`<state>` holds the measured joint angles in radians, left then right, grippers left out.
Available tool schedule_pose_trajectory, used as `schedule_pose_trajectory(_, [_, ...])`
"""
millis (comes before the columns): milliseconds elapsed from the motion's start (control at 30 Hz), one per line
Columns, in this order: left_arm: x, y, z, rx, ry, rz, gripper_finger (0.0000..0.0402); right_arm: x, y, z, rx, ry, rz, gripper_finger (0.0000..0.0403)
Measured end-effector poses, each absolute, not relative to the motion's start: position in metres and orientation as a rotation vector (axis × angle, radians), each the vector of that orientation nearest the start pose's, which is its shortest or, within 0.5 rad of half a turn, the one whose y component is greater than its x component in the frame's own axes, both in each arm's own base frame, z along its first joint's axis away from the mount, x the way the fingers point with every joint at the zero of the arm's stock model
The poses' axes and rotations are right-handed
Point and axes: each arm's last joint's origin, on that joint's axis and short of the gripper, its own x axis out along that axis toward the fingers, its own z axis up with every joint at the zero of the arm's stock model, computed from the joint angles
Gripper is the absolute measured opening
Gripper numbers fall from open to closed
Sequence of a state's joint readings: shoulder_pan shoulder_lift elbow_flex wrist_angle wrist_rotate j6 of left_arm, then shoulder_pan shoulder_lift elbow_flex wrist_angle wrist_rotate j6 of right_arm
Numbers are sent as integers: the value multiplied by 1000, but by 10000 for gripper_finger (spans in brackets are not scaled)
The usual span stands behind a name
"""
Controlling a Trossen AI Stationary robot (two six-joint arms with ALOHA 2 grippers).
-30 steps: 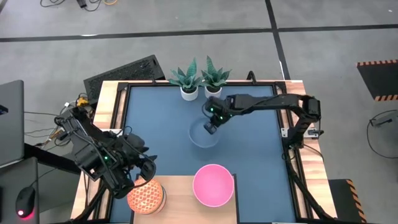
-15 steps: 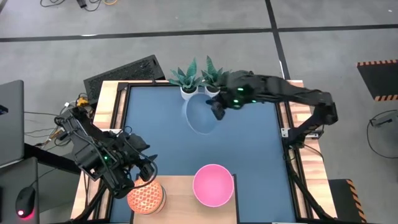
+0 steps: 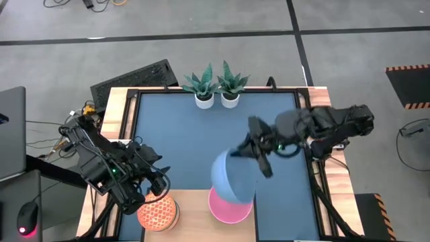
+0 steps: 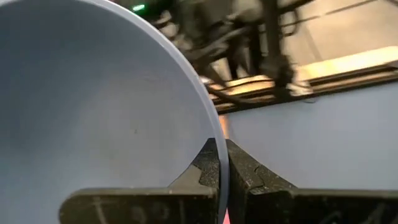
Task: Place and stack bowls onto a shelf
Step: Stack the blue bowl on top of the pink bowl on the shelf
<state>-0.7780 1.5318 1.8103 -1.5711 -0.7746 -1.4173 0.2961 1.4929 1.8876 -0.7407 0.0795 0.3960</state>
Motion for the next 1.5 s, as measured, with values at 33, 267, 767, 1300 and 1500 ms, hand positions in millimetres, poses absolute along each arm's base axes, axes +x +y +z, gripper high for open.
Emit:
schedule_pose_trajectory(33, [194,-163,407,-411,683,579,215,283,90,482,330,380,162,24])
schedule_pose_trajectory(267, [196,-165,408,-375,688,548,215,292,126,468,323,436,247,24])
schedule_pose_trajectory(767, [196,-165,408,-357,699,532,215,306,136,444,381,572,191,24])
schedule_pose_trajectory(1300, [196,-165,408,-357,700,532,215,298,139,425,431,775,104,24])
schedule_pose_trajectory(1500, [196,-165,408,-354,696,534,215,299,143,419,433,817,97,24])
